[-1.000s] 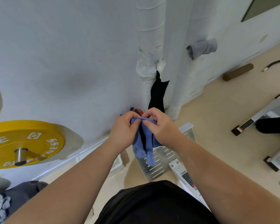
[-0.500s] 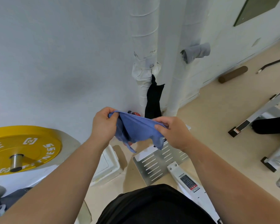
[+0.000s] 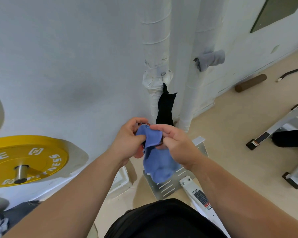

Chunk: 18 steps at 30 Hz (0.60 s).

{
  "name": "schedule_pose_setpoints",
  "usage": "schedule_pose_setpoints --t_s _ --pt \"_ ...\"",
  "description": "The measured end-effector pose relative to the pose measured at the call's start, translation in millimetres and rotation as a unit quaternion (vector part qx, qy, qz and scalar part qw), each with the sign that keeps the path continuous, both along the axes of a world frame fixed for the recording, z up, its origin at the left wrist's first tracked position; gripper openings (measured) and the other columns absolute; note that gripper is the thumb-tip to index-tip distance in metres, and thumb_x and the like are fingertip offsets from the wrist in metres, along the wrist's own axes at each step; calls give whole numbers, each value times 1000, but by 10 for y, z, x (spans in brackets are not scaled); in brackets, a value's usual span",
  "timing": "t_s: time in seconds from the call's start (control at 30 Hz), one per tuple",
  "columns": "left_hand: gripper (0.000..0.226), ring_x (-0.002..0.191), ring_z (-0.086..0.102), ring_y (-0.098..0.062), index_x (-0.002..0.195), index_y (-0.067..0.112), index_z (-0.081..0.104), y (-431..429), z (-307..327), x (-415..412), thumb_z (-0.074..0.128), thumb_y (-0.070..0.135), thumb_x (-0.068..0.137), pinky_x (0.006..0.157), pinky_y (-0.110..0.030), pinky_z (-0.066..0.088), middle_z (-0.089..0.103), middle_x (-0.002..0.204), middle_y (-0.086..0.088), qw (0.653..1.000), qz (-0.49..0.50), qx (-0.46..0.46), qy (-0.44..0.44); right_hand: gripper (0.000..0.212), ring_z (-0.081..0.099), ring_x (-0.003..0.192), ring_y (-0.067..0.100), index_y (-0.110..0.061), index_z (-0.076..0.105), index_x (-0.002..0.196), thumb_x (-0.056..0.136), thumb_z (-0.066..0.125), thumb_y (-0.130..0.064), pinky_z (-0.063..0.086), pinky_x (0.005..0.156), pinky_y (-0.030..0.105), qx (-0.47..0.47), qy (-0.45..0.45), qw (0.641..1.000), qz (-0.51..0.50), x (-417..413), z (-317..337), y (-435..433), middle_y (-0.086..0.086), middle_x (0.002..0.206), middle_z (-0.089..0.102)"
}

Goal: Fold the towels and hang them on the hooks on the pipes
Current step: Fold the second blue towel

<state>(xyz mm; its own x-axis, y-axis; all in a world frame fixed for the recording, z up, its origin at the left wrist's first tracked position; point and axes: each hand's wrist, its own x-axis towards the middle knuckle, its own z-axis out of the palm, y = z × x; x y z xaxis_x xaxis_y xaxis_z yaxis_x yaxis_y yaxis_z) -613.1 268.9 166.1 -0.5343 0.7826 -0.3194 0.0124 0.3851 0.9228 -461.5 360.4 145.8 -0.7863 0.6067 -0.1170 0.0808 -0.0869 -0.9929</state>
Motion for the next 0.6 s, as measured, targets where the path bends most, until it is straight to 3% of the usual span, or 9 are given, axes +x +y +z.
schedule_pose_setpoints --t_s 0.1,0.2,0.3,0.4,0.47,0.53,0.6 --pt "50 80 68 -29 124 23 62 -18 0 34 68 -9 86 78 -45 56 77 96 -17 996 57 34 -57 35 68 112 15 -20 64 125 100 49 0 55 94 27 65 10 998 -4 -29 -43 23 8 123 70" --pt "55 79 62 -35 127 20 60 -48 -12 75 64 -15 85 77 -47 51 71 102 -32 987 97 60 -116 23 72 100 14 -10 69 116 96 60 -1 56 86 25 51 34 997 -57 -71 -68 17 9 107 75" --pt "51 73 66 -27 123 18 62 -71 -8 98 64 -16 85 72 -39 55 75 90 -22 978 129 72 -145 20 74 86 18 -11 76 103 88 63 -11 59 79 32 93 33 991 -90 -108 -62 -1 3 89 77" --pt "44 64 70 -16 117 17 63 -83 -2 86 66 -14 86 61 -26 56 75 83 -10 971 154 81 -165 22 63 71 5 -30 77 84 82 65 -12 47 70 18 172 8 981 -89 -135 -54 -23 -13 77 67" --pt "35 71 71 -16 113 14 65 -96 -9 73 67 -10 88 63 -22 56 75 86 -9 971 150 82 -166 17 55 74 5 -38 74 78 80 70 -22 40 69 13 229 -22 970 -76 -153 -62 -36 -9 85 54" --pt "23 77 71 -16 105 11 68 -121 -4 81 65 -7 90 66 -22 56 76 88 -7 980 118 80 -142 6 53 80 7 -31 75 77 80 73 -27 40 71 12 275 -34 959 -60 -159 -63 -34 -5 90 47" --pt "16 76 70 -15 96 9 70 -144 8 96 62 -5 93 66 -22 55 75 84 -6 982 91 81 -147 8 55 79 10 -27 72 72 80 75 -27 43 71 17 274 -8 960 -60 -168 -65 -25 -7 86 52"
